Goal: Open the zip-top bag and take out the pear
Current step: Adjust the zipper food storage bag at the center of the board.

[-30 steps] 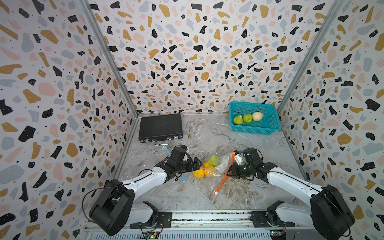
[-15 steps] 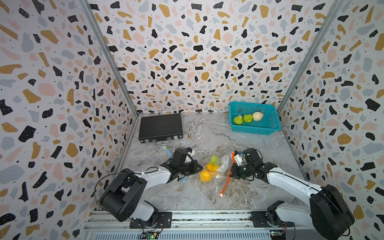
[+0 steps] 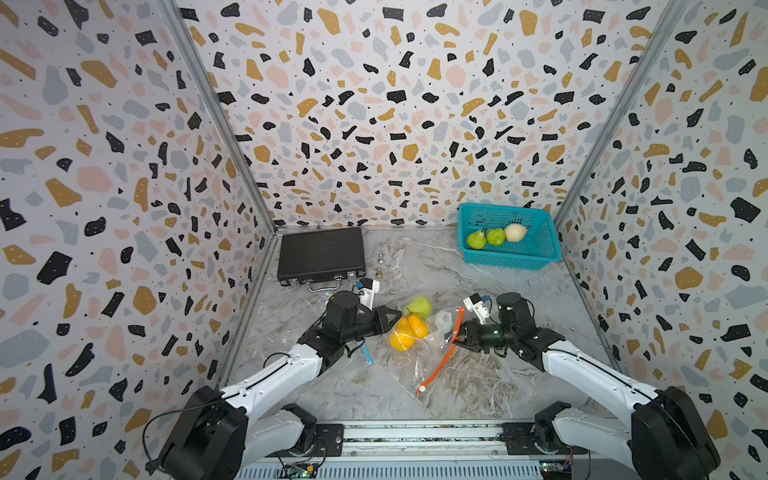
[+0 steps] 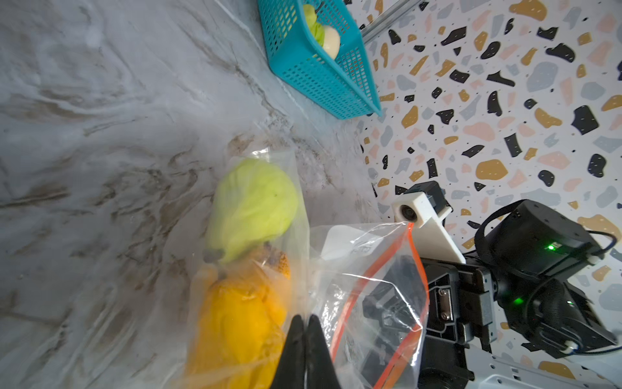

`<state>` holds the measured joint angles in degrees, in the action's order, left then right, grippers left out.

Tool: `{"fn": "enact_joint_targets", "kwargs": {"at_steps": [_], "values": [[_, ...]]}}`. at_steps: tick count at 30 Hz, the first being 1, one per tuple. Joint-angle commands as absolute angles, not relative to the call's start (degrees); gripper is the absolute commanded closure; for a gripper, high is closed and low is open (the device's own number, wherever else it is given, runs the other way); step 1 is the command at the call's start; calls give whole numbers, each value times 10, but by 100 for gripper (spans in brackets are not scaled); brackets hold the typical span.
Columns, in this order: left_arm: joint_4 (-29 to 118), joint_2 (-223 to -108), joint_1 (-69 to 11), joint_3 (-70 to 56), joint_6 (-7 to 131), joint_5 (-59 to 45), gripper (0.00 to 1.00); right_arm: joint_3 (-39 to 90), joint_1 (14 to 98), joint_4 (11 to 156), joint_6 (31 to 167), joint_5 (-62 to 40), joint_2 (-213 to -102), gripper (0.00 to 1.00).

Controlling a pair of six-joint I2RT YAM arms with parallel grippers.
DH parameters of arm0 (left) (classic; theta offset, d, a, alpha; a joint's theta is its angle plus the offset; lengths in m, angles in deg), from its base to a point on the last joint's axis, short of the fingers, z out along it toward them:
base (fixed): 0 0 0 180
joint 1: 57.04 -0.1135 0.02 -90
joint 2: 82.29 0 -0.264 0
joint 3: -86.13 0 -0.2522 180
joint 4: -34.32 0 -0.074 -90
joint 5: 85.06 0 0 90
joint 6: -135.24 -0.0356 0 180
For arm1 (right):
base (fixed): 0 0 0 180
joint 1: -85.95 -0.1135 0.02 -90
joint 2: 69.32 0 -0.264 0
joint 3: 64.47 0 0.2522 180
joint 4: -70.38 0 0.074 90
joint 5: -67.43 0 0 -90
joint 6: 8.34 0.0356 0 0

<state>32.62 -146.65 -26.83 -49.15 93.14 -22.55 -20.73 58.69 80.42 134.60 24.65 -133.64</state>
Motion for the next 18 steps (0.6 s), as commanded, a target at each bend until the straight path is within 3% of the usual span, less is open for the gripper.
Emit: {"fn": "enact_joint_targets", "kwargs": {"at_steps": [1, 4, 7, 18], "values": [[284, -1459, -261, -506, 949, -213, 100, -229, 586, 712, 1421, 289, -1342, 75], [253, -1475, -258, -532, 975, -210, 100, -243, 585, 702, 1425, 286, -1378, 79], [245, -1479, -258, -553, 979, -202, 100, -285, 583, 580, 1487, 289, -1411, 80], [223, -1461, -249, -624, 1010, -173, 100, -337, 538, 375, 1600, 205, -1515, 72]]}}
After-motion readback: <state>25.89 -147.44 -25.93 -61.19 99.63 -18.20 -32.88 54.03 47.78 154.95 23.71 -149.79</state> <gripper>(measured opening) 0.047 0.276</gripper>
